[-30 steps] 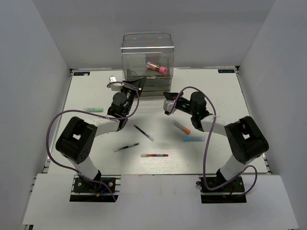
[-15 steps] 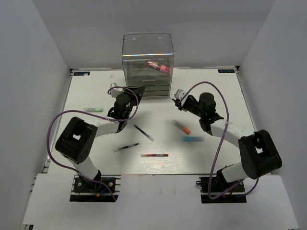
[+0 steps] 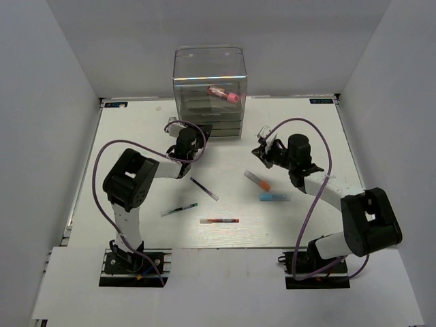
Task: Sort the stationery into containers
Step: Open the drawer in the storage box.
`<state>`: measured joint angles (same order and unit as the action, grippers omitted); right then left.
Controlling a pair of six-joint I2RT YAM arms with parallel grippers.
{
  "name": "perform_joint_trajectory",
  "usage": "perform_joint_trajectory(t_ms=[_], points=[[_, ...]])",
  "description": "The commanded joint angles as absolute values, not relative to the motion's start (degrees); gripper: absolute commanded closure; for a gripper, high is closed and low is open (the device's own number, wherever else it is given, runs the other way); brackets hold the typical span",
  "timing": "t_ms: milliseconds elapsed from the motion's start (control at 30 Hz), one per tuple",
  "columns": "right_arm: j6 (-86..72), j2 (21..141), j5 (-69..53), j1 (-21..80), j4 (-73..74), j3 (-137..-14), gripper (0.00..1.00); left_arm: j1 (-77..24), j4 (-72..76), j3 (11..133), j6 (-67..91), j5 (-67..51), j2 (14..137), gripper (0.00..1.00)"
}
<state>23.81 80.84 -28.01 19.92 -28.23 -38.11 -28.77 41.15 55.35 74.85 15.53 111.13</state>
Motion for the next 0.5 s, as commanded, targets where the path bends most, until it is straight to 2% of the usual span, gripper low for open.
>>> perform_joint_trajectory(t_ms=[0, 100, 367, 467], points=[[21.97, 78.75, -29.35, 18.90, -28.30, -37.62, 0.92, -28.74, 40.08, 58.62, 74.53, 17.48, 111.35, 0.58], [22.15, 78.75, -29.44, 18.37, -28.39, -37.27, 0.91, -28.74, 40.61, 60.54, 74.53, 18.28, 112.84, 0.55], [22.59, 78.40, -29.62, 16.97, -28.57, -36.04, 0.91, -28.21, 39.46, 63.11, 74.53, 20.04, 116.10, 0.55], [22.94, 78.05, -29.62, 16.35, -28.21, -35.77, 0.91, -28.21, 41.57, 63.63, 74.53, 20.57, 117.24, 0.59]])
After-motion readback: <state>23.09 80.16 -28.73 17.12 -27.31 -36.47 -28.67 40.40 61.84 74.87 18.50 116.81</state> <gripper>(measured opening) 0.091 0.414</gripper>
